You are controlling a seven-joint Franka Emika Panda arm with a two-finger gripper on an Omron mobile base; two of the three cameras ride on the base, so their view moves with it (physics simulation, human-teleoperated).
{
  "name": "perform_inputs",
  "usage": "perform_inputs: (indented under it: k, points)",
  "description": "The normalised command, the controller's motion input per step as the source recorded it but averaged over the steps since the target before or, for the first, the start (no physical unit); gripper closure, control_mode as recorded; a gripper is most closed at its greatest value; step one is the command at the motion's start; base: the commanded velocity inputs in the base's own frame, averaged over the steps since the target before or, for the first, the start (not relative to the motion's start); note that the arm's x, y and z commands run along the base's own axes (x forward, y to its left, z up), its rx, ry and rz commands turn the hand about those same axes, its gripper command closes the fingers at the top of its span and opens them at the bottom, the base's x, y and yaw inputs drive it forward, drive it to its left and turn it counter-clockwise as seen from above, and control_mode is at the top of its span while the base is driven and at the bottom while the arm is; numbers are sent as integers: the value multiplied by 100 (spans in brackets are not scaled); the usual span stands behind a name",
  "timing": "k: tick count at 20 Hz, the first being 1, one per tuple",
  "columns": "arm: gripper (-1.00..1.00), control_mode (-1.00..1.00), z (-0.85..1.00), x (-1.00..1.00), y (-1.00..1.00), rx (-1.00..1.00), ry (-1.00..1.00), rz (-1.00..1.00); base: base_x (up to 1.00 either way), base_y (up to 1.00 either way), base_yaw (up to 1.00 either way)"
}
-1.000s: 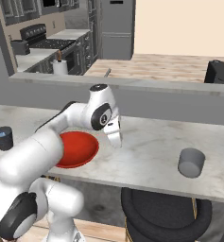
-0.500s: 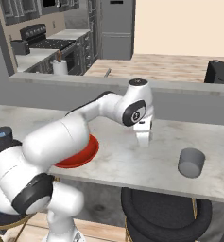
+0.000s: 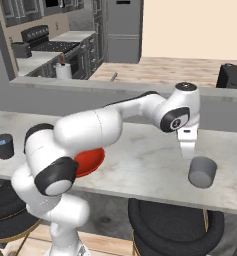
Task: There are four ice cubes in the ice bowl. Place two ice cubes in each glass of water.
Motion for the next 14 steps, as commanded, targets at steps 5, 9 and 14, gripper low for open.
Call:
perform_inputs:
  k: [5,9,14]
  points:
    - [100,-100,-14,6,-58,0,0,0,0,0,0]
    - [100,-100,-44,25,-3,0,0,0,0,0,0]
    - [100,-100,-26,54,2,0,2,0,0,0,0]
